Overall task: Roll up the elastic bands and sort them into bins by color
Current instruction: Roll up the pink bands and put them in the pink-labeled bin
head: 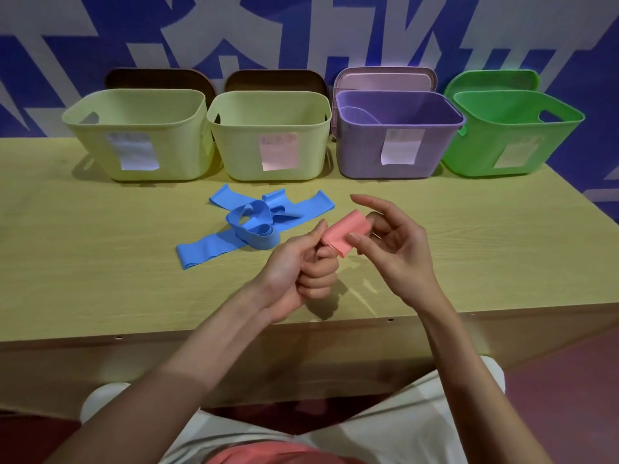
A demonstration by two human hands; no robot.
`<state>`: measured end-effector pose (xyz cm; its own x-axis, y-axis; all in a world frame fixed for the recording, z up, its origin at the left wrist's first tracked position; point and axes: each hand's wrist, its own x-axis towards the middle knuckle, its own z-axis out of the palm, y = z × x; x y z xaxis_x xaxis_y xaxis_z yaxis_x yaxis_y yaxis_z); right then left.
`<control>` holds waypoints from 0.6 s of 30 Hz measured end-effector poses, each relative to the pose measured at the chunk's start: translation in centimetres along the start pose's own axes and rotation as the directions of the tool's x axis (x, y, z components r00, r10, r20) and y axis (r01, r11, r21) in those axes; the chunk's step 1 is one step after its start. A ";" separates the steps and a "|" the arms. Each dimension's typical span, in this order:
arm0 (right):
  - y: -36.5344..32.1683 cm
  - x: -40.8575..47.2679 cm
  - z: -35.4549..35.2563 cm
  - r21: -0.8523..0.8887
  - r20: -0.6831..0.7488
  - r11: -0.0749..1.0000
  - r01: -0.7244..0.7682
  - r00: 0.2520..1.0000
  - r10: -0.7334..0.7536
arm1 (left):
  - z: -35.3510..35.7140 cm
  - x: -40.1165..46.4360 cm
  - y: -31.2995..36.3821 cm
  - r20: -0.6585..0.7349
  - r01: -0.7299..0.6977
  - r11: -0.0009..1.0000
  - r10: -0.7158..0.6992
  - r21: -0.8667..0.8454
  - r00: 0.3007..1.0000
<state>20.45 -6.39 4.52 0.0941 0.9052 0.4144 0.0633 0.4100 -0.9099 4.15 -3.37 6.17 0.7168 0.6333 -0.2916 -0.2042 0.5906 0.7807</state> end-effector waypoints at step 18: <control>0.6 0.3 0.2 -0.138 -0.037 0.990 -0.004 0.999 -0.001 | -2.2 0.8 -0.2 0.047 -0.323 0.425 0.542 0.845 0.839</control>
<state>20.33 -5.90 4.09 0.1303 0.9001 0.4157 0.1992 0.3870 -0.9003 3.31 -1.85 4.59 0.5220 0.8279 0.2050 0.2453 -0.3760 0.8936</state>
